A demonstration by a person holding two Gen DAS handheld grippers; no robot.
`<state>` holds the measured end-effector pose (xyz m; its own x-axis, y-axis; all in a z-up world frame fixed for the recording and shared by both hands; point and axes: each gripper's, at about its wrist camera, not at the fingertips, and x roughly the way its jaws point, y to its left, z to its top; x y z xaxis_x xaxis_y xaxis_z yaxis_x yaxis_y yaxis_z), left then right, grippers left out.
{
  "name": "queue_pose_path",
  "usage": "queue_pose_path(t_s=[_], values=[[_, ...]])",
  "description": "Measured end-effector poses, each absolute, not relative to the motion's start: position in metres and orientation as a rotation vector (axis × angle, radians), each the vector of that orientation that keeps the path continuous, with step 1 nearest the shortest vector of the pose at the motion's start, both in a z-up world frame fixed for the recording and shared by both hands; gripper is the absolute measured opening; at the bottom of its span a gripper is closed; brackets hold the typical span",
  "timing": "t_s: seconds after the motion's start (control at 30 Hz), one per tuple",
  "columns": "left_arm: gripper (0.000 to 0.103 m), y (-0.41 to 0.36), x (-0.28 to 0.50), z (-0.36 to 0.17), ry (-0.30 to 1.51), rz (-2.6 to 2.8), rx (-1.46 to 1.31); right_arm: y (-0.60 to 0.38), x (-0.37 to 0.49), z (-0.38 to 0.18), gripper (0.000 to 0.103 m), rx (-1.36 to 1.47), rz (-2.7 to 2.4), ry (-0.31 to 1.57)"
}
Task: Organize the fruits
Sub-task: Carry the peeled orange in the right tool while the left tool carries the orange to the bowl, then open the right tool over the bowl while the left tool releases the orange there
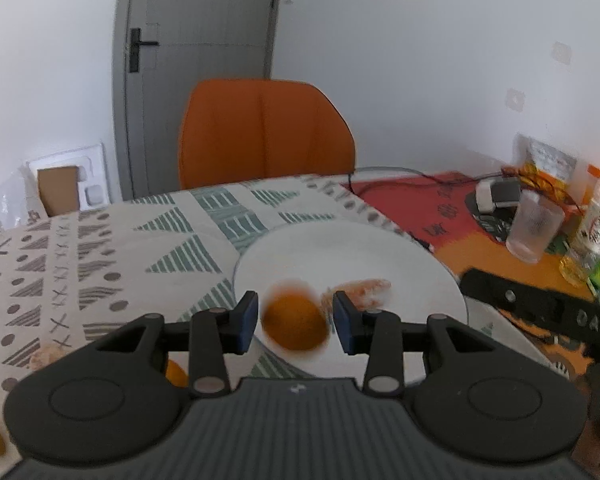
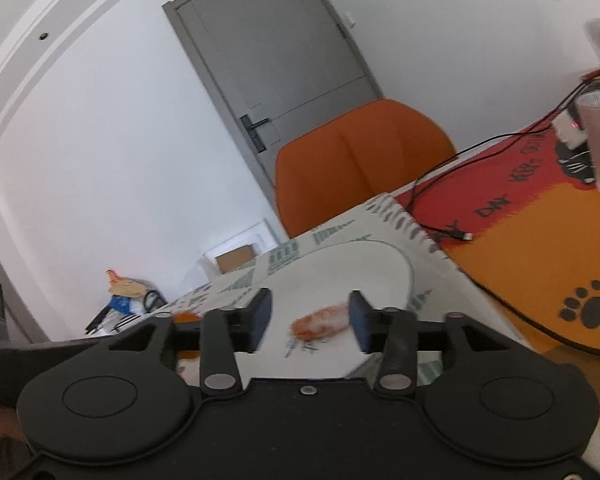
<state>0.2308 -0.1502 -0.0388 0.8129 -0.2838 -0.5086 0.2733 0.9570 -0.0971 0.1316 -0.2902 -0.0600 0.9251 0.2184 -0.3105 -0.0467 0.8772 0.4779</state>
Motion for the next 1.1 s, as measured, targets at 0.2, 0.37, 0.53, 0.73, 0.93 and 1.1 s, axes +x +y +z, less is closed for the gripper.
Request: queue_pose_path(t_s=[0.2, 0.37, 0.53, 0.73, 0.93, 1.1], values=[[0.057, -0.141, 0.229, -0.033, 0.525, -0.241, -0.041, -0.29, 0.126, -0.064, 0.072, 0.492, 0.109, 0.376], [0.073, -0.123, 0.221, -0.03, 0.508, -0.178, -0.053, -0.283, 0.125, -0.065, 0.094, 0.485, 0.099, 0.389], [0.083, -0.103, 0.213, -0.029, 0.52, -0.129, -0.088, -0.276, 0.124, -0.062, 0.103, 0.485, 0.103, 0.39], [0.09, -0.085, 0.198, -0.026, 0.509, -0.083, -0.106, -0.264, 0.123, -0.058, 0.103, 0.471, 0.057, 0.418], [0.095, -0.069, 0.18, -0.022, 0.507, -0.065, -0.13, -0.25, 0.117, -0.05, 0.103, 0.455, 0.032, 0.401], [0.095, -0.056, 0.162, -0.019, 0.494, -0.03, -0.144, -0.239, 0.11, -0.041, 0.103, 0.416, 0.039, 0.372]])
